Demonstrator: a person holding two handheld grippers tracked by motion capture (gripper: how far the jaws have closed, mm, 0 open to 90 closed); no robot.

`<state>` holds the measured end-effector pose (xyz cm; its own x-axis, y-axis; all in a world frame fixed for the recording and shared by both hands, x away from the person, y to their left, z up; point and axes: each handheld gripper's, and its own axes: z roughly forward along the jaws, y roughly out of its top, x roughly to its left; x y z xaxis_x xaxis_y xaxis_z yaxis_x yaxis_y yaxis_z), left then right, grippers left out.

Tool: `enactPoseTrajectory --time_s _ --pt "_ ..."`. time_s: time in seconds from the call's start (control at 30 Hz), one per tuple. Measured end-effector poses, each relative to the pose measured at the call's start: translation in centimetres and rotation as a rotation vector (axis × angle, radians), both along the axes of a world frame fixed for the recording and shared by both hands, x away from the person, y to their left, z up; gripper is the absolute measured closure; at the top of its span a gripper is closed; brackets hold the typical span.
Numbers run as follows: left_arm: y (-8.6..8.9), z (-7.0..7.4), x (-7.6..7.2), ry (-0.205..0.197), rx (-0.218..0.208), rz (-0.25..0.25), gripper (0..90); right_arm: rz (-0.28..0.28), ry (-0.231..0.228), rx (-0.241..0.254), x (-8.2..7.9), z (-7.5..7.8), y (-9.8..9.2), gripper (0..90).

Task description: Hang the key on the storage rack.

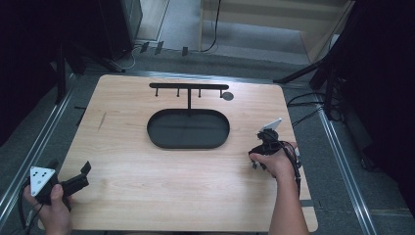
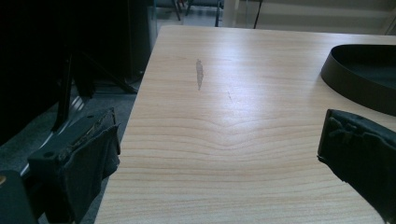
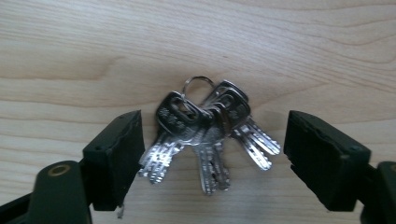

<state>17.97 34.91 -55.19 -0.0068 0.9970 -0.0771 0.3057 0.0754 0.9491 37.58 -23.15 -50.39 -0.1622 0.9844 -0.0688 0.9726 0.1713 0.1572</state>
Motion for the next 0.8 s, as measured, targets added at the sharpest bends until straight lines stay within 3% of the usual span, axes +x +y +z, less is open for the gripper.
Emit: enactPoseTrajectory --time_s 0.07,0.27,0.33,0.37,0.43,0.5,0.57,0.63,0.8 --pt "0.0 0.0 0.0 0.000 -0.002 0.000 0.0 0.001 0.011 -0.005 -0.1 -0.2 -0.1 24.9" --pt "0.0 0.0 0.0 0.001 0.000 -0.001 0.0 0.070 0.021 0.098 -0.6 0.0 -0.7 57.7" --pt "0.0 0.0 0.0 0.000 -0.004 -0.001 0.0 0.069 0.035 0.141 -0.8 0.0 -1.0 65.1" --pt "0.0 0.0 0.0 0.000 -0.004 -0.001 0.0 0.072 0.055 0.187 -1.0 0.0 -1.3 74.6" --pt "0.0 0.0 0.0 0.000 -0.006 -0.001 0.0 0.102 0.050 0.208 -1.1 0.1 -1.5 79.5" --pt "0.0 0.0 0.0 0.000 -0.005 -0.001 0.0 0.113 0.042 0.216 -1.1 0.4 -1.6 83.7" --pt "0.0 0.0 0.0 0.001 -0.002 0.000 0.0 0.138 0.056 0.156 -1.1 0.5 -1.5 84.1" --pt "0.0 0.0 0.0 0.001 0.000 -0.001 0.0 0.155 0.055 0.163 -1.2 0.8 -1.5 84.1" --pt "0.0 0.0 0.0 0.001 0.001 -0.001 0.0 0.182 0.025 0.128 -0.8 2.7 -0.8 84.3"
